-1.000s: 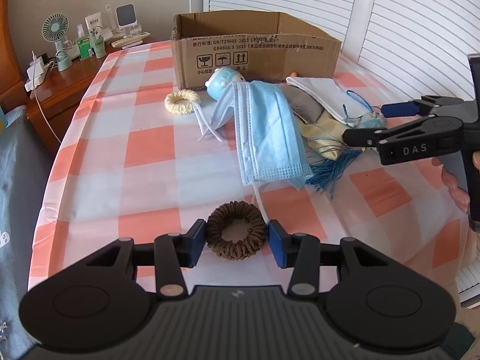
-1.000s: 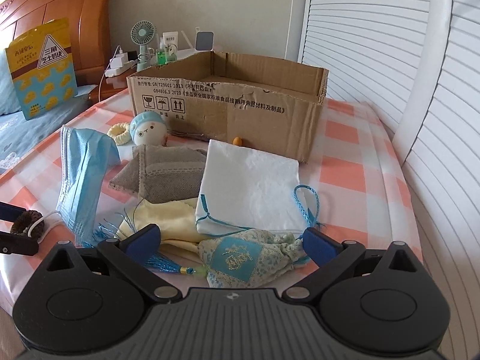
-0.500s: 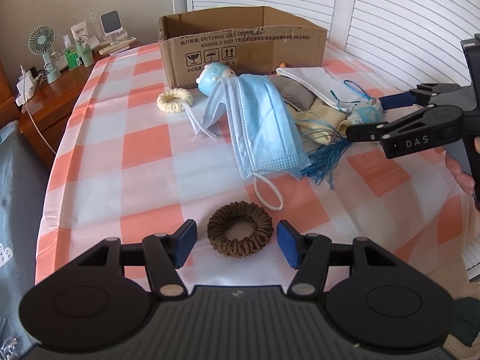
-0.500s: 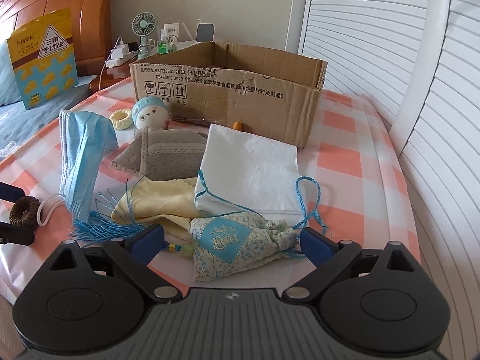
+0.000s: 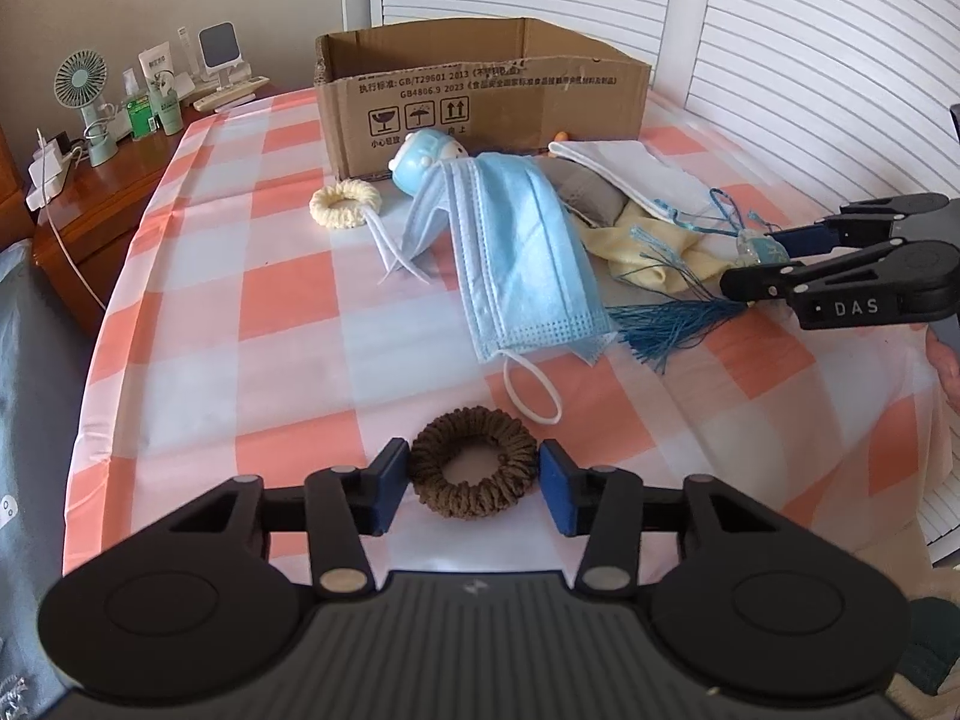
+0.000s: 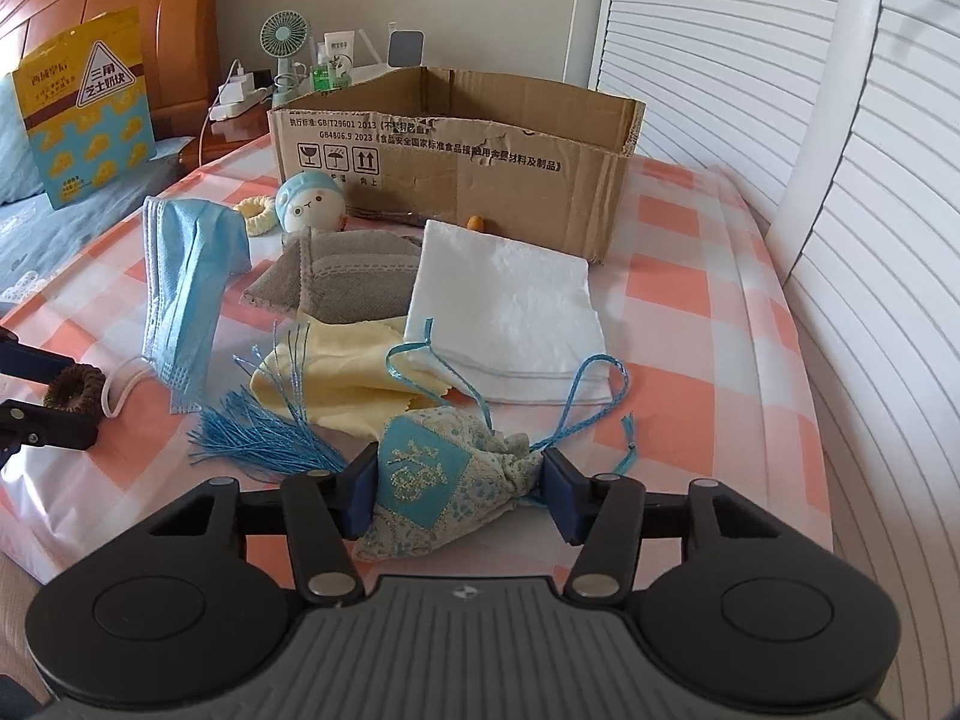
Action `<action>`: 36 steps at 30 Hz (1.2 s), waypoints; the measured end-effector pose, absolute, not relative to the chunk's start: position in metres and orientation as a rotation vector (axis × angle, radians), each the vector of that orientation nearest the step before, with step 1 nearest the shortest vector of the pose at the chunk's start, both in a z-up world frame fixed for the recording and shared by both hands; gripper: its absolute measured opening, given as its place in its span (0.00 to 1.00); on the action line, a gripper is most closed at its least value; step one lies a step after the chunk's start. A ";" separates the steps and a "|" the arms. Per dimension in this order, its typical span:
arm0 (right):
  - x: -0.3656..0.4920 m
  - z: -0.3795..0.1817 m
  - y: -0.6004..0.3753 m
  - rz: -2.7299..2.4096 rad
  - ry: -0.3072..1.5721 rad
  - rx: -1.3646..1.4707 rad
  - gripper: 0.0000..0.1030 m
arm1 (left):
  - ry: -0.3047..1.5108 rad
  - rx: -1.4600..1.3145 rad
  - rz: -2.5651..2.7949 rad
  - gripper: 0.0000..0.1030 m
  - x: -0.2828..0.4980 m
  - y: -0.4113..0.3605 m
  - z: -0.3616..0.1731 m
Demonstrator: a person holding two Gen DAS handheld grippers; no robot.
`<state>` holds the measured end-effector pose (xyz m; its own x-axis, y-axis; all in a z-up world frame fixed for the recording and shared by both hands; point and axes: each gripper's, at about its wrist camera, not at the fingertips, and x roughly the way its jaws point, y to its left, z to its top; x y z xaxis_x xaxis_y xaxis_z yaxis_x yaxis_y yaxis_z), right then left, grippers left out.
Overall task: Organize soft objects
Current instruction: 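Close the left gripper on the brown hair tie while the right gripper grasps the sachet, then carry both held items over the cardboard box and open both grippers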
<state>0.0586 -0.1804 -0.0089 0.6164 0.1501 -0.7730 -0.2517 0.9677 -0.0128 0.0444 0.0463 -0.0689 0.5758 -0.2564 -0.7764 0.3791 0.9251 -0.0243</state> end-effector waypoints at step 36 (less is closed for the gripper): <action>0.033 0.056 -0.188 0.277 0.799 -0.153 0.57 | 0.834 0.251 -0.442 0.43 0.037 0.049 -0.019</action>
